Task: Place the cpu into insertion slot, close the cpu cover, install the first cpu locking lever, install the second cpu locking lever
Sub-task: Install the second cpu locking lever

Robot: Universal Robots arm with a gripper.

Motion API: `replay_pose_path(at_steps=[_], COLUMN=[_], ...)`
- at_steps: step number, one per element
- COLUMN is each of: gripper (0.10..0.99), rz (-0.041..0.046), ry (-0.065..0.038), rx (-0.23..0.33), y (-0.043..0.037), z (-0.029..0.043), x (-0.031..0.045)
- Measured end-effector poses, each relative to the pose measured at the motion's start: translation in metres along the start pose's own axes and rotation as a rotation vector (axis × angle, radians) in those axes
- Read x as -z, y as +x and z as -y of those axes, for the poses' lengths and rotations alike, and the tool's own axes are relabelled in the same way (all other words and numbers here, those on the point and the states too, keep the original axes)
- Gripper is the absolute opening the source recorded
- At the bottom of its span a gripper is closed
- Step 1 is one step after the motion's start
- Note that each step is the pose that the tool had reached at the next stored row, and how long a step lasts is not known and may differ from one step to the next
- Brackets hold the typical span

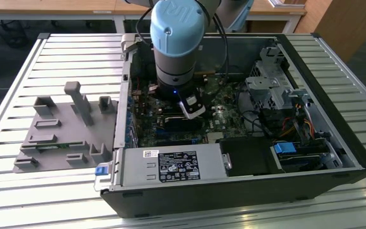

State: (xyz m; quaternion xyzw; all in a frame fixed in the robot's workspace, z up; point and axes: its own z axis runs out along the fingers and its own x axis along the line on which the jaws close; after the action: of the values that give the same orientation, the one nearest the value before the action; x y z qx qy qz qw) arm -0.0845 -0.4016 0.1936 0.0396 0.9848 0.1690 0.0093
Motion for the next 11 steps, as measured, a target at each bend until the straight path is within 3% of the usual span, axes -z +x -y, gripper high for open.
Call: replay_pose_path(at_steps=[11], gripper=[0.106], rz=[0.0], ry=[0.0], rx=[0.0], y=[-0.0001], z=[-0.005], x=[0.0141])
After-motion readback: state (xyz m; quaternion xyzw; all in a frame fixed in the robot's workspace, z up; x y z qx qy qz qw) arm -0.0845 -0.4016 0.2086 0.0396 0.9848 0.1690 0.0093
